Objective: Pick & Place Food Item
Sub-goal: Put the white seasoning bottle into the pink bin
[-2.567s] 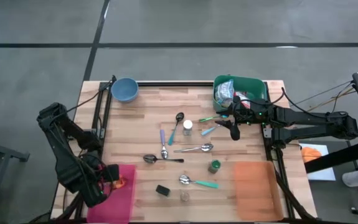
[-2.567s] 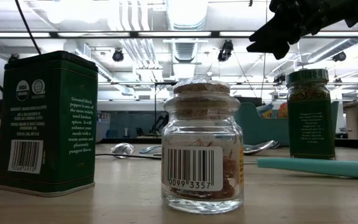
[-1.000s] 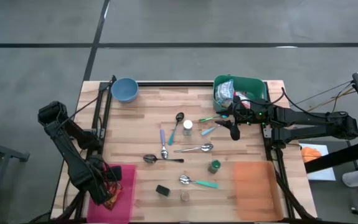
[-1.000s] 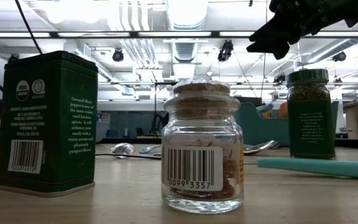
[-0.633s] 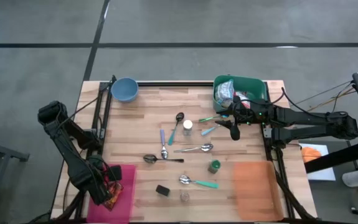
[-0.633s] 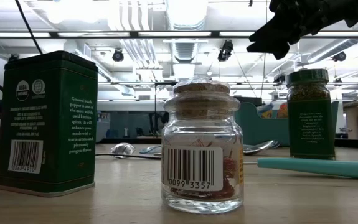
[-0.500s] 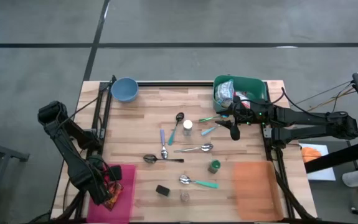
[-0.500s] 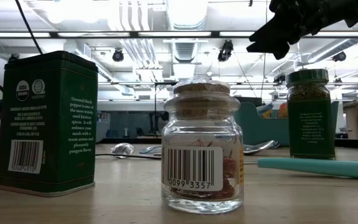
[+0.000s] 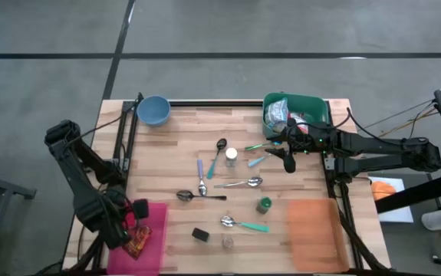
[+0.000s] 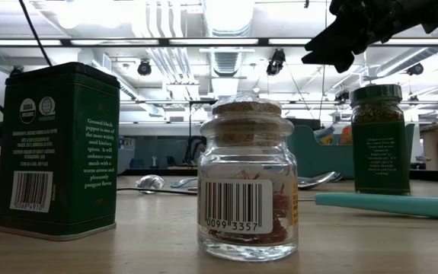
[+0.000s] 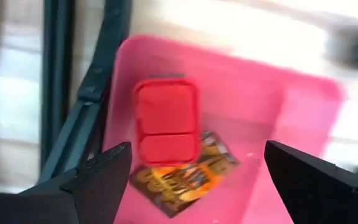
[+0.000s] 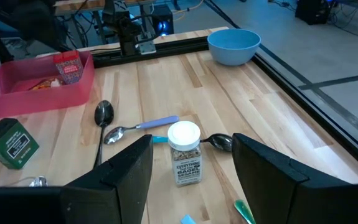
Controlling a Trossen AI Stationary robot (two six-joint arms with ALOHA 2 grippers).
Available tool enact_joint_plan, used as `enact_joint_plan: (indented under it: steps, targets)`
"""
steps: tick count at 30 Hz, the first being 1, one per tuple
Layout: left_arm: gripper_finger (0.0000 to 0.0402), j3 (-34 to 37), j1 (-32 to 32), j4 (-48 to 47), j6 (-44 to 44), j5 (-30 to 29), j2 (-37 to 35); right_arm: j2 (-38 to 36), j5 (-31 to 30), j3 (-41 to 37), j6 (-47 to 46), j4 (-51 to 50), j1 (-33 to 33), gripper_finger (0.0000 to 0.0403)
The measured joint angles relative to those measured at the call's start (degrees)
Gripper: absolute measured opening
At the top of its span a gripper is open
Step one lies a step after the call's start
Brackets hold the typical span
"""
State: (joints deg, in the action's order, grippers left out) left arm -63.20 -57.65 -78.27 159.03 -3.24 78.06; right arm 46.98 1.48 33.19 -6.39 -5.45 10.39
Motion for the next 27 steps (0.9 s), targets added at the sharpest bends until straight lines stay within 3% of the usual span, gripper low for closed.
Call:
enact_joint_plan:
  steps: [6,10,27]
  targets:
    - [0.0370,-3.5,1.7,-3.7,-3.4,-7.6,-0.1,0.0,0.0,0.0,0.0,0.0,0.0,0.0214]
    - [0.0370,-4.0,5.2,-4.0,-9.7,-9.5,-0.1,0.0,0.0,0.0,0.0,0.0,0.0,0.0214]
    - [0.0361,-4.0,27.4,-0.1,-46.8,-20.5,-0.1,0.0,0.0,0.0,0.0,0.0,0.0,0.0214]
